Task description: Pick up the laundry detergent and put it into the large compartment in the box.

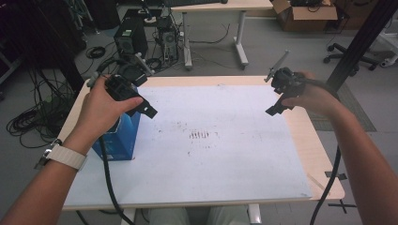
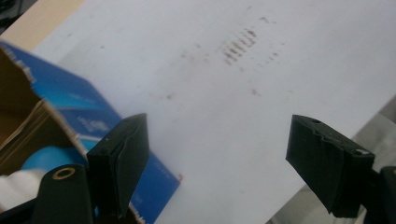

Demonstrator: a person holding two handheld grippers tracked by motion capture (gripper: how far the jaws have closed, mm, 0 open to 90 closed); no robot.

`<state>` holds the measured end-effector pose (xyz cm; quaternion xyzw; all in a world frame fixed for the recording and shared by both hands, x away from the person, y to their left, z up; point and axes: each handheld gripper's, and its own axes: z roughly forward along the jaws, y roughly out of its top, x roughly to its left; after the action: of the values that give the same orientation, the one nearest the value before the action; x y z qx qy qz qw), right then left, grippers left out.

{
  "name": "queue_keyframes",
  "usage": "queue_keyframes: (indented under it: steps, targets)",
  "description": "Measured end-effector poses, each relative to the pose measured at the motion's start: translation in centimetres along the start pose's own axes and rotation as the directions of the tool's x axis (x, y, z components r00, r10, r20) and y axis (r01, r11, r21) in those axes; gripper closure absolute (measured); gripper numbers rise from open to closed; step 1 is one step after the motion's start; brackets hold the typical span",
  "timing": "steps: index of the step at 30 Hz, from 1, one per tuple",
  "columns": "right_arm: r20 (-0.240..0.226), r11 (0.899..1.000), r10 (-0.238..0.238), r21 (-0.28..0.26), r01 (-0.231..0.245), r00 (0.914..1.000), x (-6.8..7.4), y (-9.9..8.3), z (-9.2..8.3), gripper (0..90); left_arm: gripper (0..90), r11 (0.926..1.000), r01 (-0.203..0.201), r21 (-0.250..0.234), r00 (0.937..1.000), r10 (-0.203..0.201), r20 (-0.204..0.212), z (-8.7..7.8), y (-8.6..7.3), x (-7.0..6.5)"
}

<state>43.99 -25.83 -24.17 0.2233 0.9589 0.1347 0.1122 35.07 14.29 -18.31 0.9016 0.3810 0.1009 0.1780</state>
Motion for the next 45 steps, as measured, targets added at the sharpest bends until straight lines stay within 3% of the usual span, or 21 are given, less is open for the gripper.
queue_keyframes:
  steps: [2,5,10,27,45]
  targets:
    - [0.0,1.0,-0.001,0.001,0.001,1.0,0.0,0.0,0.0,9.1,20.7,1.0,-0.01,0.0,0.9999,0.01,0.011,0.1,0.1,-0.2]
    - [-0.001,1.0,-0.001,0.0,0.001,1.0,0.0,0.0,0.0,9.1,11.6,0.9993,-0.038,0.002,0.999,0.038,0.022,0.5,0.5,-1.0]
    - [-0.001,1.0,-0.001,0.0,0.001,1.0,0.0,-0.1,0.1,9.1,7.5,0.9986,-0.052,0.007,0.9984,0.051,0.023,0.9,0.6,-1.4]
    - [-0.001,1.0,-0.001,-0.009,0.001,1.0,0.2,-0.1,0.0,9.1,6.8,0.9935,-0.113,0.009,0.9929,0.113,0.038,1.5,1.4,-3.0]
    - [-0.004,1.0,0.002,-0.013,-0.002,1.0,0.1,-0.4,0.2,9.0,7.0,0.9939,-0.109,0.015,0.9935,0.108,0.034,1.6,1.5,-3.1]
